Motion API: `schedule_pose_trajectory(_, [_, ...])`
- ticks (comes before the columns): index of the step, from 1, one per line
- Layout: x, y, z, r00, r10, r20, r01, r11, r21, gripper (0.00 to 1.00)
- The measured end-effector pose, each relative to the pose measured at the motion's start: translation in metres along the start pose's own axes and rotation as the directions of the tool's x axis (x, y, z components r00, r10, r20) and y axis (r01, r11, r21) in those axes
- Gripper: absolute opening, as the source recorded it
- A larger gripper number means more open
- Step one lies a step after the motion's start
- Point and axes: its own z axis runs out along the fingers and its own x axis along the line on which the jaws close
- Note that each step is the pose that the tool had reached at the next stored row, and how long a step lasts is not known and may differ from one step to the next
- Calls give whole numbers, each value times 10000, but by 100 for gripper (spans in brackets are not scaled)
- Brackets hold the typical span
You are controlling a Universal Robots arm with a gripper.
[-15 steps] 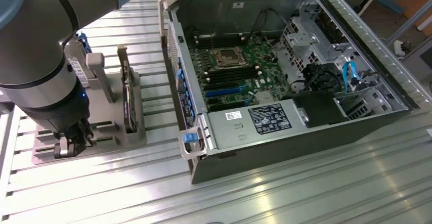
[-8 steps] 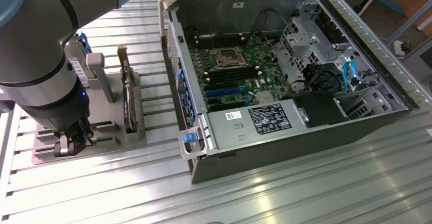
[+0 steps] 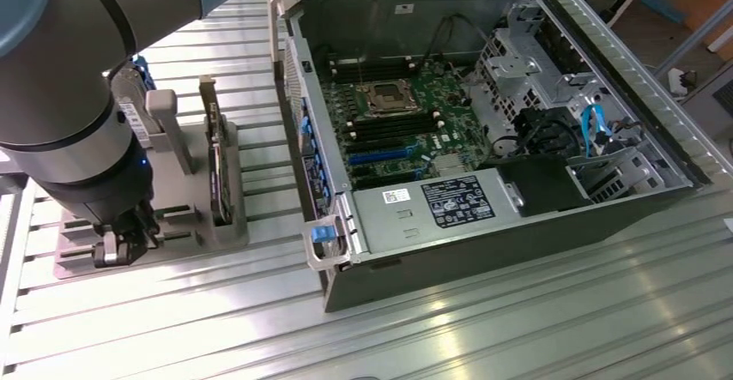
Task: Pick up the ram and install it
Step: 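Pick up the ram and move it above insertion slot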
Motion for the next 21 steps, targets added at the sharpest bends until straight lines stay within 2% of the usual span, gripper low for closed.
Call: schedule_pose_trajectory(21, [-23, 2, 51, 10000, 1, -19, -1, 10000, 1, 23])
